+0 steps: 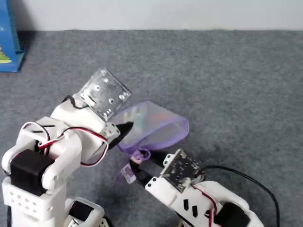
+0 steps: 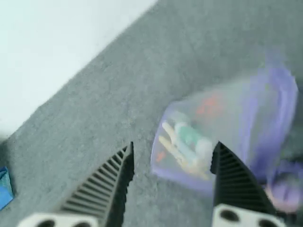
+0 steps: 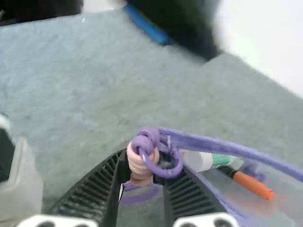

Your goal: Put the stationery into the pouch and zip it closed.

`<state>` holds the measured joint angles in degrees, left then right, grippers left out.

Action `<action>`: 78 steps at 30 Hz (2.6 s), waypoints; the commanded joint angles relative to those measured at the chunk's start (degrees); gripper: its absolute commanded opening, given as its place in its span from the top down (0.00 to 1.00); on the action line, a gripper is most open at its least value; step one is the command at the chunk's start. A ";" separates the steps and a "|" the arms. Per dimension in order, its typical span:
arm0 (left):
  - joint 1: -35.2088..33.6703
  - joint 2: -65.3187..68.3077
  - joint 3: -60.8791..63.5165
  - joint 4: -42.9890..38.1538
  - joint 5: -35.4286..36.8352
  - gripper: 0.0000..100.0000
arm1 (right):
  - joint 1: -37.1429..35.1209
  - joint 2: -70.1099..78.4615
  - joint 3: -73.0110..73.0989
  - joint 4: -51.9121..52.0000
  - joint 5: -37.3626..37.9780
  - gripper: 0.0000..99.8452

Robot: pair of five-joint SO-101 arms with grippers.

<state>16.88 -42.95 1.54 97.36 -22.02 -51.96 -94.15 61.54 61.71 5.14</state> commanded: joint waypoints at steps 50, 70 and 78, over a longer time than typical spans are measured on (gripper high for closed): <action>16.79 -42.46 62.37 -37.36 6.86 0.75 | 6.29 -0.66 -8.62 7.08 6.68 0.99; 16.79 -42.55 70.55 -48.35 7.30 0.99 | 14.37 -0.75 -8.62 7.52 9.32 0.99; 16.70 -50.46 70.37 -38.86 7.30 0.99 | 27.03 -0.75 -8.62 5.85 11.43 0.99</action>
<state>33.93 -88.75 72.92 54.73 -15.52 -29.19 -94.24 55.47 69.36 15.87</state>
